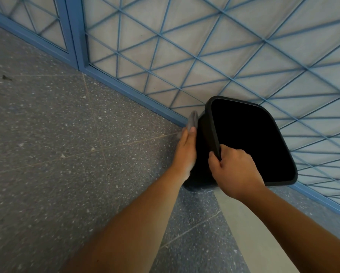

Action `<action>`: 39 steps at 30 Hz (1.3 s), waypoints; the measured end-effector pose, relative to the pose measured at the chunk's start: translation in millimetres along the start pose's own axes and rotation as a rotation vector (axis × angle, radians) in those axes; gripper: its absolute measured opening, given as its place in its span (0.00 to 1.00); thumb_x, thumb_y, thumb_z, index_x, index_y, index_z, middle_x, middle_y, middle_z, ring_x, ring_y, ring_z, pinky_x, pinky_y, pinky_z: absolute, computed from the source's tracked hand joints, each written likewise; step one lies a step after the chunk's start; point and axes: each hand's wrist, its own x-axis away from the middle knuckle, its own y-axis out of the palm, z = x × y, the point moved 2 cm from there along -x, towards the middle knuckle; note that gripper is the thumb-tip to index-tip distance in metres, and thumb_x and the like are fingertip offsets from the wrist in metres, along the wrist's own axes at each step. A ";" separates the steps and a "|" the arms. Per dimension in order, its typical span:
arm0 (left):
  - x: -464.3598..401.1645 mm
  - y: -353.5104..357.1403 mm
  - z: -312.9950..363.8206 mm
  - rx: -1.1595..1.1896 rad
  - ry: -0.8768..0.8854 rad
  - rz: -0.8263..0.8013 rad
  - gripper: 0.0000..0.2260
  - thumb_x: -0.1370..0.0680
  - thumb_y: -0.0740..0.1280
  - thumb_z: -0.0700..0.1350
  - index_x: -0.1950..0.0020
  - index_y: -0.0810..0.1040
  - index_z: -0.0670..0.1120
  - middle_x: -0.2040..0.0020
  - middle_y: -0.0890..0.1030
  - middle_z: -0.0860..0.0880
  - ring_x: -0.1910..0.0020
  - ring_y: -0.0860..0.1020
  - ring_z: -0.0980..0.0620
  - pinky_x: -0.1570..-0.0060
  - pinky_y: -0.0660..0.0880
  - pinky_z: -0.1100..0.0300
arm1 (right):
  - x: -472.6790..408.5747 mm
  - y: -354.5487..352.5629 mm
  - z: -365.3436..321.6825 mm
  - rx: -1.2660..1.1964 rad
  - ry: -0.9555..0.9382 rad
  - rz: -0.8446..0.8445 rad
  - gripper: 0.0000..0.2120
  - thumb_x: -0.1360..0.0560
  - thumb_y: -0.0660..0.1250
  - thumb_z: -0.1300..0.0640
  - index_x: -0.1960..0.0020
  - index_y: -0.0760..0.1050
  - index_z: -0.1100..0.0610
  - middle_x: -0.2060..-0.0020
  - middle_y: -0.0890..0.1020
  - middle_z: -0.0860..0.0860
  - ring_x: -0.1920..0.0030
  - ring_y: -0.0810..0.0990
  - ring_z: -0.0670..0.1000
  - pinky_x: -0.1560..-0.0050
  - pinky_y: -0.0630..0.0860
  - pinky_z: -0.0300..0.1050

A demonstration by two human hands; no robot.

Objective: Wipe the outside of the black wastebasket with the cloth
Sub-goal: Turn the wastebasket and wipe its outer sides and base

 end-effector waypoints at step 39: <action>6.8 0.3 -17.4 0.016 0.003 0.015 0.24 0.15 0.56 0.61 0.21 0.70 0.56 0.23 0.74 0.51 0.24 0.72 0.53 0.23 0.67 0.52 | 1.3 -1.9 2.9 -0.024 -0.015 -0.041 0.12 0.22 0.57 0.47 0.62 0.68 0.51 0.73 0.75 0.49 0.72 0.75 0.50 0.71 0.73 0.45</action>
